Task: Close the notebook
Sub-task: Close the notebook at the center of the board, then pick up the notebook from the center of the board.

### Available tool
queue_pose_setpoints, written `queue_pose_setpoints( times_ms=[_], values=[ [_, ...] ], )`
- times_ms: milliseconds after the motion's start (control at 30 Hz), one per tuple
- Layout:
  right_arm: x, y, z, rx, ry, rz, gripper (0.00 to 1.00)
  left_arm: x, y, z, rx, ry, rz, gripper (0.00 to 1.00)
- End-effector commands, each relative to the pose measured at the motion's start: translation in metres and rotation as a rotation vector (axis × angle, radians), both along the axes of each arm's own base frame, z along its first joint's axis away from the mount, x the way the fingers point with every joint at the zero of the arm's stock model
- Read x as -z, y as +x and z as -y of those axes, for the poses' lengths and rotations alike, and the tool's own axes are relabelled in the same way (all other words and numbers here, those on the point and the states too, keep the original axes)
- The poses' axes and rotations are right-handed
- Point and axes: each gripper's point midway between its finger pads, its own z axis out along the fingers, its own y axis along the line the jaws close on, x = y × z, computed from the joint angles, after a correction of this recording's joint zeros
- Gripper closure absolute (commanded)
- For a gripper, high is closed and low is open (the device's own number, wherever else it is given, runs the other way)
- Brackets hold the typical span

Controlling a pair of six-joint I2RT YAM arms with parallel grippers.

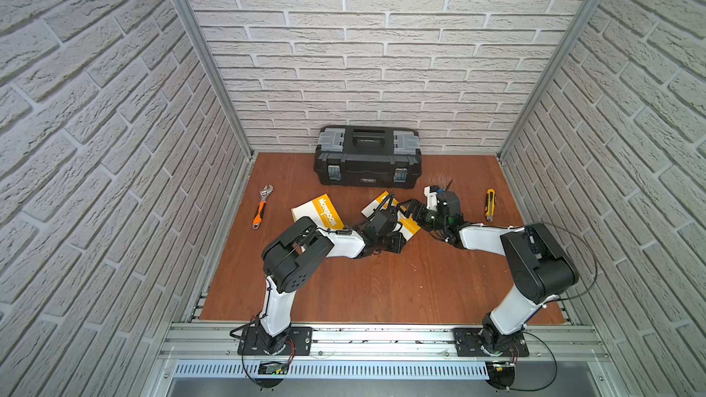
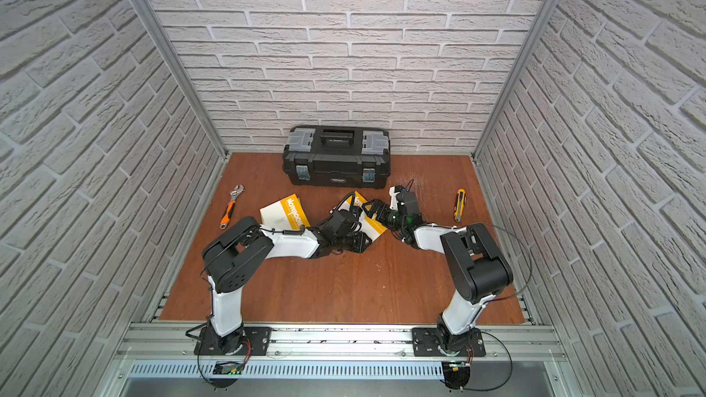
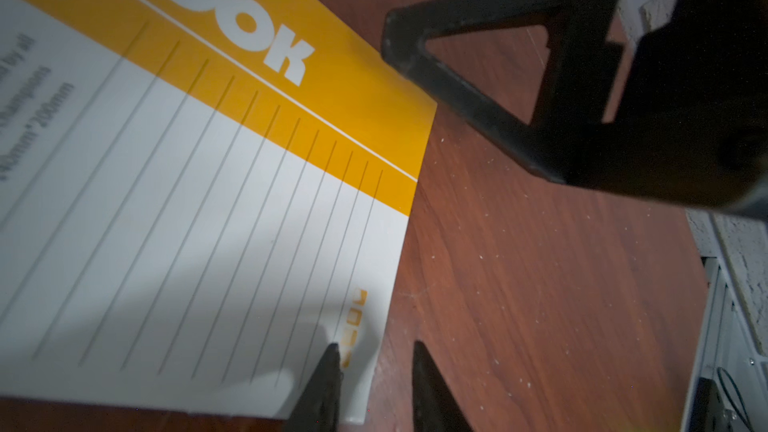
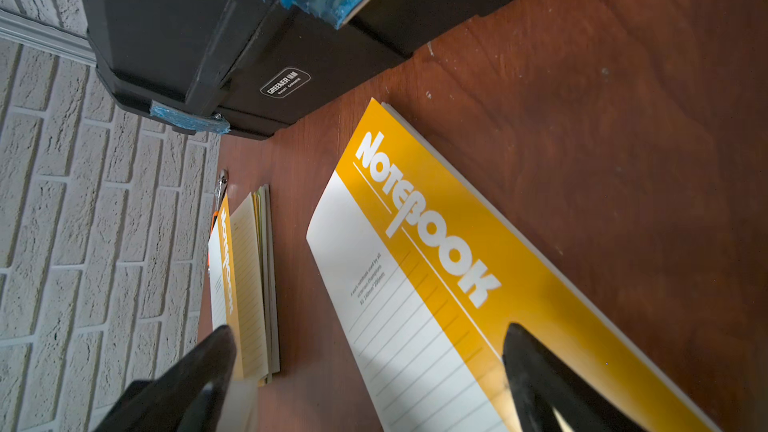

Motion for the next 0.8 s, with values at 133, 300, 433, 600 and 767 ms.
queue_pose_setpoints(
  times_ms=[133, 300, 433, 600, 767],
  values=[
    [0.016, 0.002, -0.010, -0.012, 0.061, -0.001, 0.00, 0.021, -0.012, -0.034, -0.074, 0.120, -0.088, 0.70],
    [0.032, -0.003, -0.008, -0.008, 0.059, -0.032, 0.00, -0.009, -0.009, -0.043, -0.120, 0.094, -0.046, 0.70],
    [0.038, -0.004, -0.010, -0.009, 0.078, -0.046, 0.00, -0.021, -0.002, -0.057, -0.187, 0.038, -0.054, 0.70],
    [0.042, -0.007, -0.011, -0.016, 0.085, -0.051, 0.00, -0.010, 0.009, -0.083, -0.378, -0.216, -0.182, 0.75],
    [0.043, -0.008, -0.012, -0.024, 0.090, -0.051, 0.00, -0.005, 0.020, -0.094, -0.494, -0.439, -0.247, 0.77]
  ],
)
